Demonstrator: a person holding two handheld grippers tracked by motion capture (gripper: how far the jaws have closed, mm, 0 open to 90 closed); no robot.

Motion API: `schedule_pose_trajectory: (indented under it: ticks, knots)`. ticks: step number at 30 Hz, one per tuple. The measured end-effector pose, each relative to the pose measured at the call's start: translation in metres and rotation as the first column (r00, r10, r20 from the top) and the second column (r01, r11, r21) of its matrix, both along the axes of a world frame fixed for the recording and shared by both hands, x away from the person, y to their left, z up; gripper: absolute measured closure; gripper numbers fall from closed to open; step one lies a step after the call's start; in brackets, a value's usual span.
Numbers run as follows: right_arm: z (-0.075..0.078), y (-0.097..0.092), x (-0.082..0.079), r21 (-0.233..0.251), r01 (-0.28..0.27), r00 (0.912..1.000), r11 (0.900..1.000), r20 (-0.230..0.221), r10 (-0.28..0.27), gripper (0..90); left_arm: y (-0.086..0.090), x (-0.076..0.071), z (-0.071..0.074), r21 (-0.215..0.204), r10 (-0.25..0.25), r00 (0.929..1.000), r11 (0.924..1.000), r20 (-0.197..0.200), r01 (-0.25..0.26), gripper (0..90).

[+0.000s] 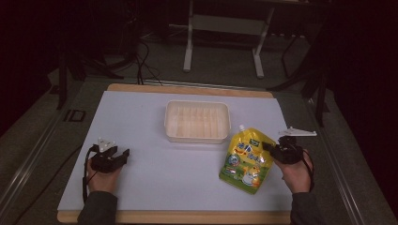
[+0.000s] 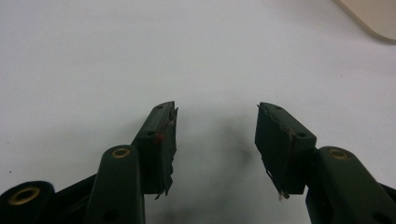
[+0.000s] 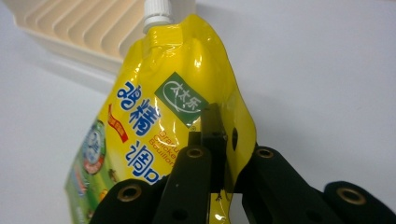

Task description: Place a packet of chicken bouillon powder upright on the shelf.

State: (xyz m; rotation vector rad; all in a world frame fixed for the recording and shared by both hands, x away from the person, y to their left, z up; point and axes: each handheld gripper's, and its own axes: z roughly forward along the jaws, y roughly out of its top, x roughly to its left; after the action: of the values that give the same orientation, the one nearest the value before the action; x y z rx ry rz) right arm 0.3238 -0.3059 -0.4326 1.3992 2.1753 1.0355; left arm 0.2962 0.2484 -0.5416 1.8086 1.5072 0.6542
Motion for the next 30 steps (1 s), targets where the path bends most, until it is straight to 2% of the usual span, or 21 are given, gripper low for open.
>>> schedule_pose_trajectory:
  ticks: [6,11,17,21,23,26,30]
  knots:
    - [0.014,-0.01,-0.003,0.017,0.037,0.9982,0.9992,0.047,-0.037,90.0,0.0,0.0,0.0,0.0,0.0,1.0,1.0,0.0,0.0,47.7]
    - [0.023,-0.017,-0.013,0.039,0.05,0.9953,0.998,0.081,-0.053,90.0,-0.001,0.0,0.0,0.0,0.001,1.0,1.0,0.002,-0.001,47.7]
    - [0.025,-0.021,-0.029,0.086,-0.038,0.9978,0.9956,0.057,0.033,90.0,-0.001,0.0,0.0,0.002,0.001,1.0,1.0,0.002,-0.001,47.7]
    - [0.026,-0.021,-0.038,0.072,-0.102,0.994,0.9922,0.048,0.099,89.8,-0.001,0.0,0.0,0.005,0.001,1.0,1.0,0.003,-0.001,47.6]
    - [0.026,-0.022,-0.041,0.089,-0.135,0.9904,0.9868,0.043,0.132,89.6,-0.001,0.0,0.0,0.006,0.001,1.0,1.0,0.002,-0.001,47.6]
    - [0.024,-0.026,-0.042,0.124,-0.158,0.9874,0.9796,0.029,0.156,88.7,-0.001,0.0,0.0,0.007,0.001,1.0,1.0,0.001,-0.001,47.6]
    - [0.021,-0.028,-0.042,0.143,-0.184,0.9826,0.9724,0.002,0.186,86.6,-0.002,0.0,0.0,0.008,0.001,1.0,1.0,0.003,-0.001,47.5]
